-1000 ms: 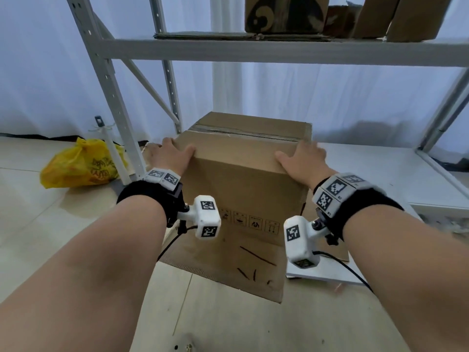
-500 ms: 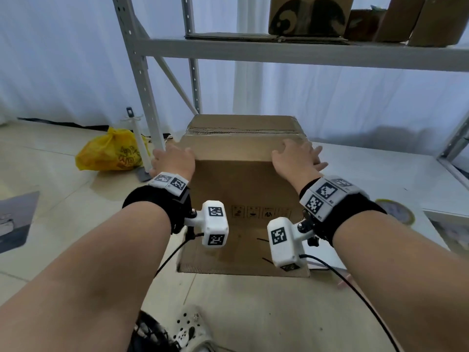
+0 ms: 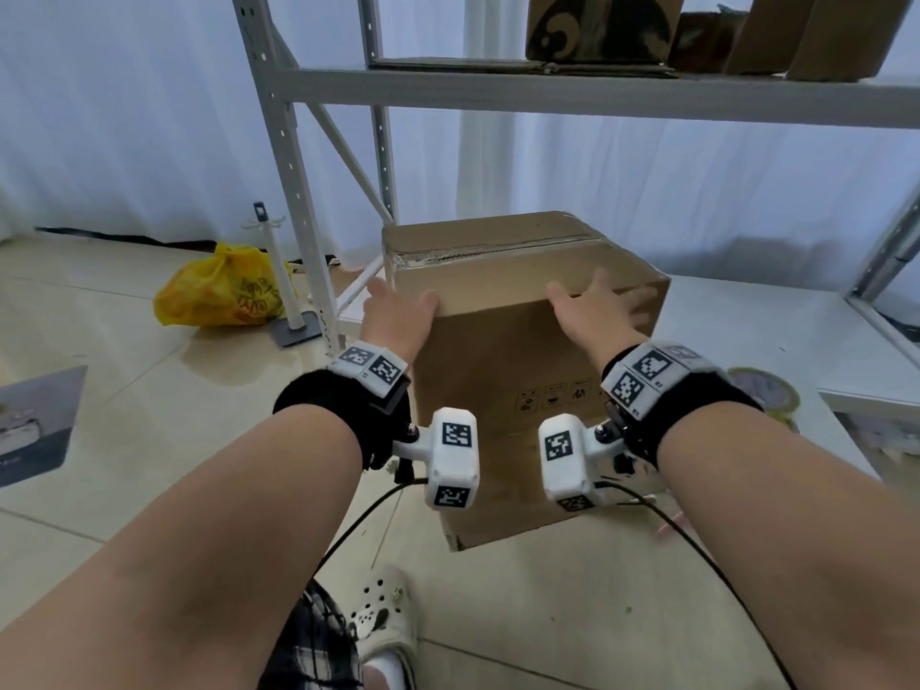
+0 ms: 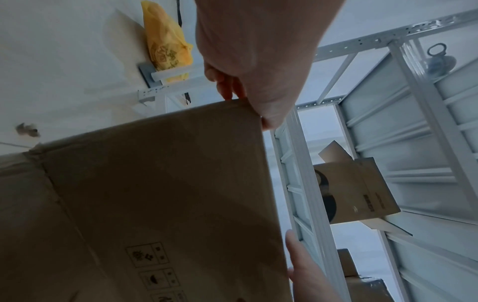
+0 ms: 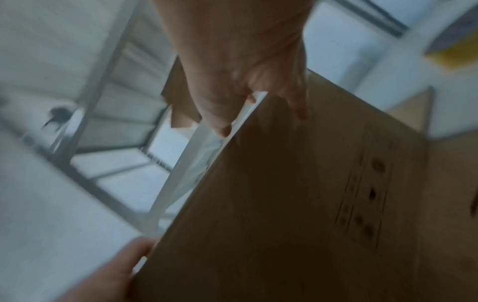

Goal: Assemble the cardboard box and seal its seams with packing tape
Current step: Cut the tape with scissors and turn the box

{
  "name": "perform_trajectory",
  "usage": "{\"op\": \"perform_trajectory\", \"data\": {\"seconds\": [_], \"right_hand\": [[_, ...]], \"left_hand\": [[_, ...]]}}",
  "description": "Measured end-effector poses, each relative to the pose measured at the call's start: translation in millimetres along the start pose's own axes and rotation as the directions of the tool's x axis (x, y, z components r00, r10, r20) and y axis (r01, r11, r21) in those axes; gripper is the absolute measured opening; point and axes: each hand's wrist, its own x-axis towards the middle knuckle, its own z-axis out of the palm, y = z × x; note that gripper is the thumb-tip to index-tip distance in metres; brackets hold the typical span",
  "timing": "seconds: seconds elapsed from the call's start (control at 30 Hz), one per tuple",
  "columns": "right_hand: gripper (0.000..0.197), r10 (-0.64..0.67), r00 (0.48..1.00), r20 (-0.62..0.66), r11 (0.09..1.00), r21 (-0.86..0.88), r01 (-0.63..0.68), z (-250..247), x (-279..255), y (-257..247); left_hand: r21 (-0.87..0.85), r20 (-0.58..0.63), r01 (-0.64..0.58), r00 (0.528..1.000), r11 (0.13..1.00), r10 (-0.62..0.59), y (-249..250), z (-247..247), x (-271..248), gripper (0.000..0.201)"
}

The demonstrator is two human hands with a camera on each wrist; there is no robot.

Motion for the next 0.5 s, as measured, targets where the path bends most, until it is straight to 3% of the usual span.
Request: {"op": "perform_trajectory", "data": {"seconds": [0.07,0.17,0.27,0.37,0.5], "right_hand": [[0.080,0.102,0.995,0.016,0.982,0.157,-0.103,7.5,2.7,1.1],[0.073,0.074,0.995,0.060,0.944,0.318,-0.089,12.3,13.1,2.6],[0.061,0.013,0.998,0.064,0.949,0.314,-0.033,11.5,29.4,0.4],[0.052,-0.071,0.989,0.130,0.941,0.338,0.023,7.3,38.0,-1.5],[0.048,-0.135,0.975,0.179,0.944,0.321,0.071,-3.3,49.4,-1.6]], "left_hand": [[0.006,-0.025,-0.052,0.998,0.999,0.052,0.8,5.6,3.6,0.056],[-0.012,-0.023,-0.201,0.979,0.979,0.201,0.9,4.5,14.0,0.046],[0.106,0.107,-0.378,0.924,0.920,0.367,-1.3,0.7,30.3,0.048],[0.315,0.287,-0.468,0.876,0.826,0.387,-3.0,6.1,34.4,0.048],[0.326,0.303,-0.503,0.858,0.801,0.416,11.6,25.9,15.2,0.054]]}}
